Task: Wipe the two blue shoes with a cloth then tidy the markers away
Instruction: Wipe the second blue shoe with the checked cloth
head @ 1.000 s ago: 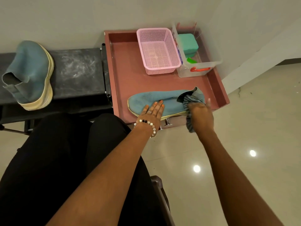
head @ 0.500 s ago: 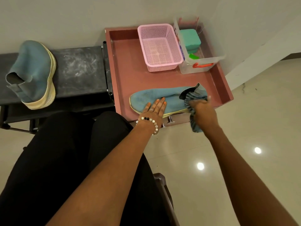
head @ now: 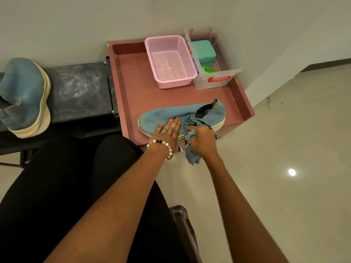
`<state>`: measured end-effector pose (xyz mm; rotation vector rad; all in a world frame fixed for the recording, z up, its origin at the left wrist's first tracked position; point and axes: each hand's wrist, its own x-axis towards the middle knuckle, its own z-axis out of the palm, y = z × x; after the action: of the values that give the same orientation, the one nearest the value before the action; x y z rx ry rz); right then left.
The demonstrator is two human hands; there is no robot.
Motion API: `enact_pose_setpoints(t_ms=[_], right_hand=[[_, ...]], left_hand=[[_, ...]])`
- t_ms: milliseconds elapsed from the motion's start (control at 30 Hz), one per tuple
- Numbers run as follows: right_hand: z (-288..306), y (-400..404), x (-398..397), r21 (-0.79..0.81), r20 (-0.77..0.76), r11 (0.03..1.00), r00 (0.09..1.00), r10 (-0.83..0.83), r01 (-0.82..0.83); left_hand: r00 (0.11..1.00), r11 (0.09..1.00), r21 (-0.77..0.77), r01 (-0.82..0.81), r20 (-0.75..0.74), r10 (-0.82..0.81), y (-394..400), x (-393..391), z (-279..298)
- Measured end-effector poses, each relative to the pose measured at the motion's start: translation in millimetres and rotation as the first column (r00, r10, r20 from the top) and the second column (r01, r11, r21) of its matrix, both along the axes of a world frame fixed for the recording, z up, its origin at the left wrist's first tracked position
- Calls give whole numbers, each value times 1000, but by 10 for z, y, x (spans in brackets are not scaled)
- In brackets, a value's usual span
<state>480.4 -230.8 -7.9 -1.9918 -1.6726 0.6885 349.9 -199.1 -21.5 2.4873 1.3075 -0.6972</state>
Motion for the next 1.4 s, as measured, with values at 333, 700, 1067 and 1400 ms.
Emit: enact_pose_setpoints(t_ms=[333, 700, 1067, 1400], right_hand=[[683, 31, 954, -249, -831, 556, 120, -544, 793], [-278, 316, 282, -105, 467, 957, 863, -193, 271], [-166, 292, 119, 88, 163, 953, 940, -300, 289], [442, 162, 835, 158, -759, 322, 324, -564, 933]], left_hand=[[984, 968, 249, 41, 158, -82, 47, 103, 202], [943, 974, 179, -141, 323, 77, 211, 90, -88], [931, 985, 26, -171, 331, 153, 183, 102, -174], [943, 988, 6, -157, 299, 148, 210, 81, -224]])
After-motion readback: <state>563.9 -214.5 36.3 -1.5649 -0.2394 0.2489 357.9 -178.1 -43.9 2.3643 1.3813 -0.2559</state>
